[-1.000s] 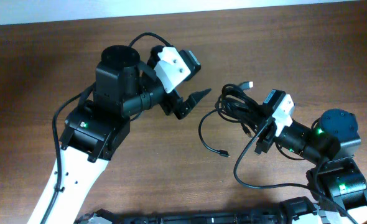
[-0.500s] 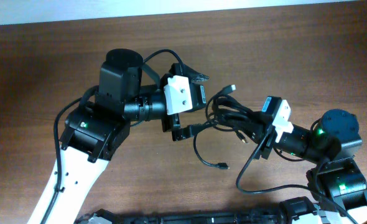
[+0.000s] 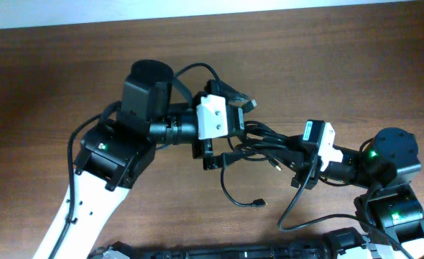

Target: Untangle cables

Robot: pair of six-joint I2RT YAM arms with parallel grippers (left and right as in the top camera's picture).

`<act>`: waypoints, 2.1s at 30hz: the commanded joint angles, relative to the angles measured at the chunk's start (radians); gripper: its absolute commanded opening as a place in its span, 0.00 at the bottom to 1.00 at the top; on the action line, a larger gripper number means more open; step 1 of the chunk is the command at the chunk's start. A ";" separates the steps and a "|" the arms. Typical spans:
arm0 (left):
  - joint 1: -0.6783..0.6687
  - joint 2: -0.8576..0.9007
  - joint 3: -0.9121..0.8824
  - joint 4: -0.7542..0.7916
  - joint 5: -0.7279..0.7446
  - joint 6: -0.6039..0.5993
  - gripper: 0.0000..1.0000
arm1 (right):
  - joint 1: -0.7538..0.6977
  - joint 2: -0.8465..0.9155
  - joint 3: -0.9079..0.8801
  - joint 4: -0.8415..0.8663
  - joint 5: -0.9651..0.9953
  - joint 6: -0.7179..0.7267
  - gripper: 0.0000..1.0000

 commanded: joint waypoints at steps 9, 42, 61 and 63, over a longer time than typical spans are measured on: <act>0.032 -0.059 0.016 -0.023 -0.060 0.016 1.00 | 0.003 -0.006 0.002 -0.020 -0.023 -0.037 0.04; 0.066 -0.071 0.016 -0.026 0.069 0.015 1.00 | 0.004 -0.006 0.002 0.026 -0.136 -0.062 0.04; -0.039 -0.024 0.016 -0.007 0.121 0.016 1.00 | 0.004 -0.006 0.002 0.048 -0.141 -0.061 0.15; -0.049 -0.014 0.016 -0.002 0.121 0.016 0.98 | 0.004 -0.006 0.002 0.048 -0.140 -0.061 0.15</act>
